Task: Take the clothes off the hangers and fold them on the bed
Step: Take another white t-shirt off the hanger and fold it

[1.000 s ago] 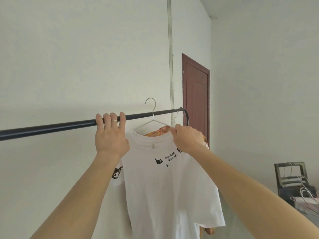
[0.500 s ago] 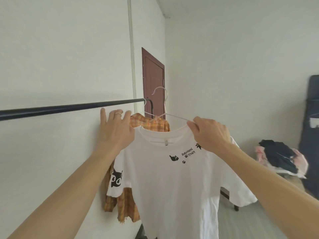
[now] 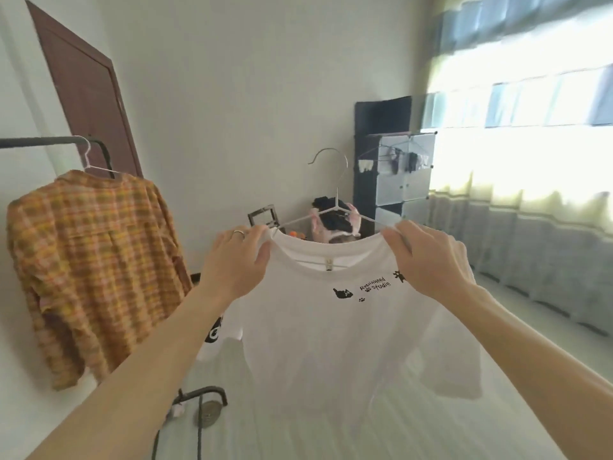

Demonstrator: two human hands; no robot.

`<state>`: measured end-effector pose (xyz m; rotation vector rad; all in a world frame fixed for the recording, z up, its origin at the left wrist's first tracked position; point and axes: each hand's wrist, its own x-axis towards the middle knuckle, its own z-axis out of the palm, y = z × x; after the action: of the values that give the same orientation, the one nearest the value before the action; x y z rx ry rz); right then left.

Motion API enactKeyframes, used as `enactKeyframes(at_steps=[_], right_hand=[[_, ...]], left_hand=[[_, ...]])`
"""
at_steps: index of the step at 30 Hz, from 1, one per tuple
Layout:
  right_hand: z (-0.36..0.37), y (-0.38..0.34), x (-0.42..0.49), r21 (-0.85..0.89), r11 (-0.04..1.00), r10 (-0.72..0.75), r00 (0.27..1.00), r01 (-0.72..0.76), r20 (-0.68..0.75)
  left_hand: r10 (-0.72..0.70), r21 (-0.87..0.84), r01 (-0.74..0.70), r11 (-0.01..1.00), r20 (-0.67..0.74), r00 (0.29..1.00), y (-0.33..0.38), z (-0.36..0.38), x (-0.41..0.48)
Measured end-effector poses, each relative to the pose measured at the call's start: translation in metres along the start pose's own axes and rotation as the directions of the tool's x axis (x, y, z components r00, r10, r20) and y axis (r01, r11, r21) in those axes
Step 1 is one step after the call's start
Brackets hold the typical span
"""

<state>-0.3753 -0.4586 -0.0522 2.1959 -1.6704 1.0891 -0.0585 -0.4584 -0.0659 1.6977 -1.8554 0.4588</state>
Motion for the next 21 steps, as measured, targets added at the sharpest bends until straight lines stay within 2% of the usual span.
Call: enactKeyframes(at_steps=[3, 7, 10, 13, 17, 19, 21], right_hand=[[-0.058, 0.055, -0.058, -0.081, 0.989, 0.117, 0.991, -0.123, -0.071], [-0.137, 0.114, -0.131, -0.138, 0.954, 0.248, 0.959, -0.266, -0.134], [-0.210, 0.157, -0.198, -0.230, 0.897, 0.337, 0.920, -0.378, -0.201], [-0.295, 0.194, -0.278, -0.292, 0.818, 0.424, 0.863, -0.496, -0.276], [-0.376, 0.221, -0.362, -0.301, 0.744, 0.508, 0.797, -0.597, -0.326], [-0.402, 0.230, -0.396, -0.286, 0.729, 0.535, 0.778, -0.622, -0.330], [-0.435, 0.241, -0.435, -0.272, 0.681, 0.587, 0.729, -0.680, -0.352]], left_hand=[[0.166, -0.113, -0.158, 0.981, 0.066, 0.984, 0.070, 0.015, -0.009], [0.291, -0.237, -0.265, 0.935, 0.084, 0.953, 0.170, 0.029, -0.031], [0.392, -0.384, -0.346, 0.856, 0.046, 0.919, 0.268, 0.030, -0.060], [0.529, -0.464, -0.481, 0.744, -0.031, 0.848, 0.378, 0.022, -0.098], [0.558, -0.546, -0.549, 0.633, -0.170, 0.812, 0.495, 0.004, -0.160], [0.590, -0.560, -0.589, 0.584, -0.206, 0.781, 0.541, 0.003, -0.189], [0.637, -0.579, -0.614, 0.536, -0.200, 0.745, 0.595, 0.000, -0.219]])
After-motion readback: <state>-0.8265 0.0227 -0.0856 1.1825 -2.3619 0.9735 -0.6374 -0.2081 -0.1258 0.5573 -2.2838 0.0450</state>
